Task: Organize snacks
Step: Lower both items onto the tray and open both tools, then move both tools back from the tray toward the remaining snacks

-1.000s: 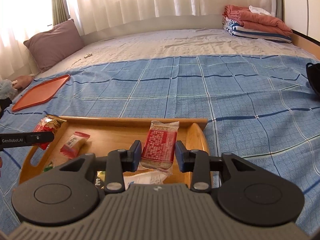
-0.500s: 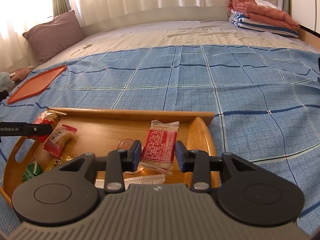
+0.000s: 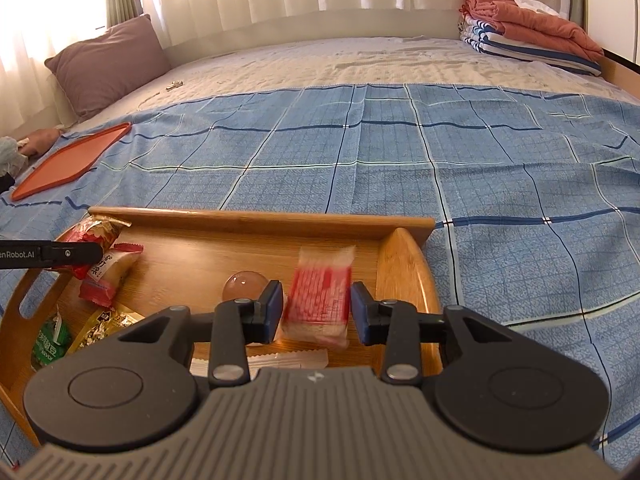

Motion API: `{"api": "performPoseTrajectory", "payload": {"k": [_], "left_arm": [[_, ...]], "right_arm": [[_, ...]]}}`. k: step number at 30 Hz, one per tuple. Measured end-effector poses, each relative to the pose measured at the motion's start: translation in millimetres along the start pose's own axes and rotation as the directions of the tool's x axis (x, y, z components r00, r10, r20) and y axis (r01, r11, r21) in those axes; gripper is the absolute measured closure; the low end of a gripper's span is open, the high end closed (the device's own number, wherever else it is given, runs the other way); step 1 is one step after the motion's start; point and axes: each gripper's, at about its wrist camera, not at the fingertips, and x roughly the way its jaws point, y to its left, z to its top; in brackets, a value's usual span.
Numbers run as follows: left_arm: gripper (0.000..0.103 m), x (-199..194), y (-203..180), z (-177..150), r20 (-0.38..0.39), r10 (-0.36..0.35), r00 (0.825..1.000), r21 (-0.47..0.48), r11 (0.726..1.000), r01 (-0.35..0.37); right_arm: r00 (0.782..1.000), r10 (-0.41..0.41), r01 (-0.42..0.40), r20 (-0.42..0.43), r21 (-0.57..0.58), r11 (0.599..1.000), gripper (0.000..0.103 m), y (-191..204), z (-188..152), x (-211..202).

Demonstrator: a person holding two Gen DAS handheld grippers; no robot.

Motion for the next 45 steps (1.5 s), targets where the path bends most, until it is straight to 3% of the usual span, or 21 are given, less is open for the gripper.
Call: {"api": "performPoseTrajectory", "payload": {"k": [1,2,5,13,17,27,33,45], "left_arm": [[0.05,-0.6,0.1,0.0,0.002,0.002,1.0,-0.002,1.0,-0.002],[0.048,-1.1,0.4,0.2,0.004,0.004,1.0,-0.004,1.0,-0.004],[0.032,-5.9,-1.2,-0.1,0.019,0.014,1.0,-0.004,1.0,-0.014],[0.017,-28.7,-14.8,2.2,0.051,0.06,0.997,0.033,0.998,-0.061],[0.015,-48.1,-24.8,0.4,0.073,0.086,0.994,0.069,0.993,-0.091],[0.012,-121.3,-48.9,-14.8,0.108,0.067,0.992,0.128,0.988,-0.081],[0.01,-174.3,-67.2,-33.3,0.144,0.042,0.989,0.158,0.985,-0.064],[0.01,-248.3,-87.9,-67.9,0.138,0.01,0.99,0.189,0.981,-0.037]], "right_arm": [[1.0,0.0,0.0,0.002,0.003,1.0,0.061,0.1,0.0,0.3],[1.0,-0.004,0.004,0.006,0.008,1.0,0.05,0.2,-0.2,0.2],[1.0,-0.003,0.003,0.015,0.02,1.0,0.036,-0.2,-0.5,-2.0],[0.999,-0.012,0.011,0.039,0.042,0.999,0.027,0.5,2.7,-20.9],[0.998,-0.013,0.01,0.062,0.041,0.999,0.025,4.0,5.0,-38.1],[0.994,-0.031,0.03,0.103,0.014,0.999,0.019,21.6,0.0,-104.9],[0.991,-0.017,0.02,0.132,-0.024,1.0,0.016,29.7,-15.5,-154.4],[0.984,0.021,-0.006,0.176,-0.087,0.996,0.015,49.1,-53.0,-228.5]]}}
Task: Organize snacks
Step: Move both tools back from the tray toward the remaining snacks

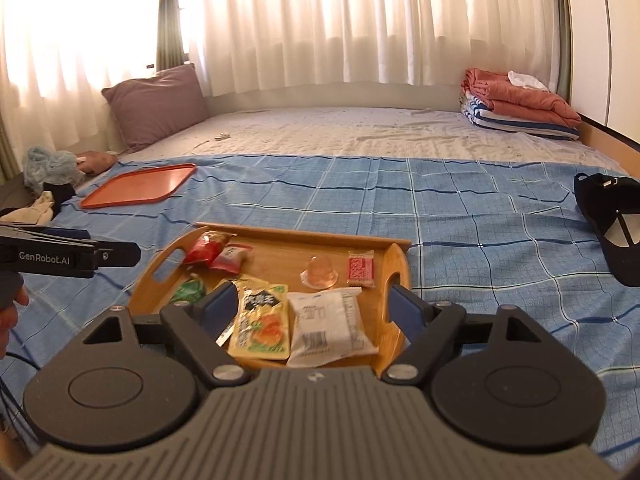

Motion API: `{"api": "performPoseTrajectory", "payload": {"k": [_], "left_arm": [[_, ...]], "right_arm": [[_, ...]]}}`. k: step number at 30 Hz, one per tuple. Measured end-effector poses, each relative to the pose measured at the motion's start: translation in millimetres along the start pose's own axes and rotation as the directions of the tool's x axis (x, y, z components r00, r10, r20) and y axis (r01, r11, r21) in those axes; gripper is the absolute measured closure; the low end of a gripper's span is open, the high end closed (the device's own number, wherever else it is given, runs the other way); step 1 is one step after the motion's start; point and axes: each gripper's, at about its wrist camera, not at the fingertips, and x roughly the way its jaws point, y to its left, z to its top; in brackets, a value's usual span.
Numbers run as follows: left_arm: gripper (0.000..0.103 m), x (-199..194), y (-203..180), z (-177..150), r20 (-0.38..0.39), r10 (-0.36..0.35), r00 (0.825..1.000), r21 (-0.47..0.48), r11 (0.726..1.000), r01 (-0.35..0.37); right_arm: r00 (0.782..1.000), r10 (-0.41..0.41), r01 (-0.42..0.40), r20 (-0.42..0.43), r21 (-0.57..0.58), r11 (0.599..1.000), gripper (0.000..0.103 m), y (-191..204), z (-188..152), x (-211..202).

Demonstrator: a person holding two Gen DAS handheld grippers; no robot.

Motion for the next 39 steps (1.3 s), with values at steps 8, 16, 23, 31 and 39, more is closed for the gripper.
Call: {"api": "performPoseTrajectory", "payload": {"k": [8,16,23,31,39], "left_arm": [[0.01,-56.9,-9.2,0.3,0.029,-0.029,0.999,0.003,1.0,0.029],[0.009,-96.3,-7.8,-17.8,0.065,-0.011,0.998,-0.027,1.0,0.013],[0.009,-111.4,-9.0,-58.9,0.062,-0.022,0.998,-0.022,0.999,0.024],[0.009,-97.3,-13.1,-112.2,0.063,0.026,0.998,0.044,0.999,-0.029],[0.009,-71.9,-15.2,-157.9,0.036,0.007,0.999,0.063,0.998,-0.01]], "right_arm": [[0.999,0.0,0.0,0.048,-0.013,1.0,0.013,7.9,7.7,-44.2],[0.996,0.016,-0.014,0.092,-0.016,1.0,0.011,17.0,0.5,-76.8],[0.996,0.031,-0.027,0.086,-0.047,0.999,0.01,27.8,-28.3,-80.1],[0.997,0.056,-0.053,0.058,-0.05,0.997,0.01,36.7,-69.2,-63.2],[0.998,0.046,-0.043,0.034,-0.098,0.994,0.01,50.2,-112.9,-46.0]]}}
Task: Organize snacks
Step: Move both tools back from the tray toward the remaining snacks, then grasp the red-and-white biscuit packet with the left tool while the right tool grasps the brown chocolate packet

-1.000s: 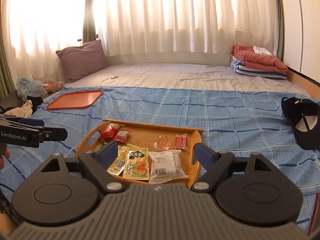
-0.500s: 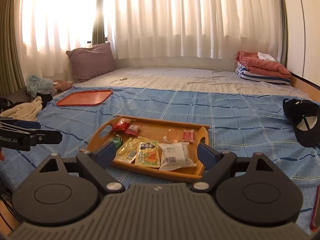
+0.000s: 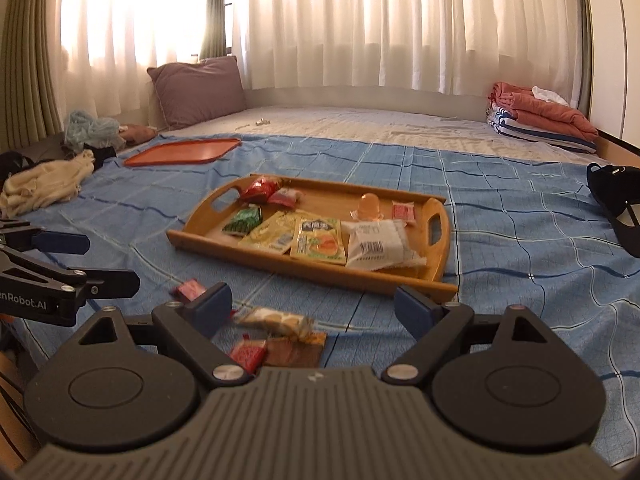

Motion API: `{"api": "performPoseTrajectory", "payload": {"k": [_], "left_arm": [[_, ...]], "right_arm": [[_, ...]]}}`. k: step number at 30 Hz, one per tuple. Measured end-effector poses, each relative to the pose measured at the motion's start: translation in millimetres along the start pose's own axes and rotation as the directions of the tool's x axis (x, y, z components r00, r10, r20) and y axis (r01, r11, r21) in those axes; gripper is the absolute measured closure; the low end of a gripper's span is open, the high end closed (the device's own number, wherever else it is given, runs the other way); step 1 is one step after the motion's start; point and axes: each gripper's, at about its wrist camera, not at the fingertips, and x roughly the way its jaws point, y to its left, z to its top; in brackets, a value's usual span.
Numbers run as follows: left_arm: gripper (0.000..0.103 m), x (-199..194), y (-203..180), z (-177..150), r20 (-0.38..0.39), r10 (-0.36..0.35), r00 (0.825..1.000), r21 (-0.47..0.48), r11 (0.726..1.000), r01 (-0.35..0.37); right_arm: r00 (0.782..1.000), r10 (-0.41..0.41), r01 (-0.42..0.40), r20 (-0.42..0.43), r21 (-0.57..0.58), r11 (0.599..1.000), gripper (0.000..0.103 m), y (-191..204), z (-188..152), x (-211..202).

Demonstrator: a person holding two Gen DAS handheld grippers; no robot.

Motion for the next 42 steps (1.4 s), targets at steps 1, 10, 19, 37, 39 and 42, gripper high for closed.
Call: {"api": "performPoseTrajectory", "payload": {"k": [1,10,19,37,39,42], "left_arm": [[0.009,0.9,-2.2,-5.2,0.001,-0.004,1.0,0.007,1.0,0.004],[0.013,13.9,-37.0,-28.4,-0.028,-0.148,0.989,0.028,0.988,0.149],[0.048,54.3,-66.5,-36.2,-0.115,-0.226,0.967,-0.065,0.973,0.22],[0.058,54.2,-19.4,-38.0,-0.118,-0.007,0.993,-0.154,0.988,-0.011],[0.058,53.7,-15.9,-38.0,-0.111,-0.009,0.994,-0.158,0.987,-0.008],[0.056,54.6,-13.2,-37.4,-0.103,-0.035,0.994,-0.165,0.986,0.018]], "right_arm": [[1.0,-0.01,0.01,-0.004,-0.011,1.0,0.01,1.2,-3.7,2.3],[0.998,-0.028,0.029,-0.058,0.007,1.0,0.014,-14.7,-22.7,17.4],[0.995,-0.029,0.025,-0.091,-0.039,0.999,0.036,-15.3,-30.7,20.9],[0.985,0.053,-0.046,-0.162,0.051,0.998,0.02,5.7,-43.1,50.5],[0.984,0.039,-0.03,-0.172,0.056,0.998,0.02,11.1,-43.6,57.9],[0.986,0.005,-0.001,-0.168,0.022,1.0,0.02,19.7,-45.4,66.1]]}}
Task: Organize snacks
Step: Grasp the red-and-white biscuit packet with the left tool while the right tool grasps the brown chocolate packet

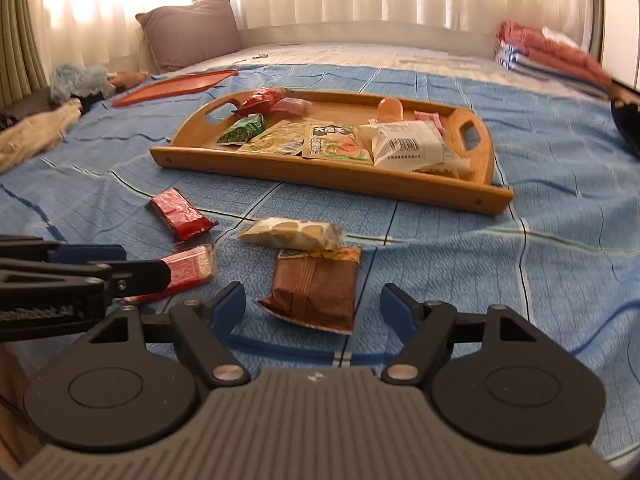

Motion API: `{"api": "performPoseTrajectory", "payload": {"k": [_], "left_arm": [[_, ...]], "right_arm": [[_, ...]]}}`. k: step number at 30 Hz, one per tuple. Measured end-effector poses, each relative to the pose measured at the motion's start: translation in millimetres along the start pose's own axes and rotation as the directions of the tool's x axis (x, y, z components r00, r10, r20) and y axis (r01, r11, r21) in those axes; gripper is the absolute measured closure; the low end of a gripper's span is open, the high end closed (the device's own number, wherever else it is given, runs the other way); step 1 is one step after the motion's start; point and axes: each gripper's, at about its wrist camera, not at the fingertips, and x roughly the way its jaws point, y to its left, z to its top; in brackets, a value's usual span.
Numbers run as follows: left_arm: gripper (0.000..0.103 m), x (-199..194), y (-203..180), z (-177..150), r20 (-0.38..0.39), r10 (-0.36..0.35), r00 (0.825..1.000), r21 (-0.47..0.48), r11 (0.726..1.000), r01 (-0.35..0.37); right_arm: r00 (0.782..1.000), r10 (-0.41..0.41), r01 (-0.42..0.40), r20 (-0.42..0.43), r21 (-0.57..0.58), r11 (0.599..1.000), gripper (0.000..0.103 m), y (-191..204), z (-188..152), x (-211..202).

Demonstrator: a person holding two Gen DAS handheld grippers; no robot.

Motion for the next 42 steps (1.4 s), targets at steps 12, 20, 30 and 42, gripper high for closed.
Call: {"api": "performPoseTrajectory", "payload": {"k": [12,20,30,42], "left_arm": [[0.048,11.8,-4.8,-2.0,-0.022,-0.051,0.998,0.12,0.991,0.054],[0.047,18.5,-17.0,-4.8,-0.035,-0.05,0.998,0.234,0.971,0.057],[0.057,24.1,-9.8,-0.4,-0.032,-0.061,0.998,0.186,0.98,0.065],[0.071,10.5,-11.1,1.6,-0.008,-0.078,0.997,0.115,0.99,0.079]], "right_arm": [[1.0,0.011,-0.012,0.025,0.042,0.999,0.048,-9.8,-5.6,-20.7],[0.999,-0.014,0.013,0.036,0.038,0.999,0.028,-9.2,-15.0,-29.4],[0.996,-0.075,0.073,0.057,0.03,0.997,0.023,-3.3,-17.7,-15.7],[0.994,-0.079,0.076,0.082,0.033,0.997,0.049,9.4,-16.4,-20.7]]}}
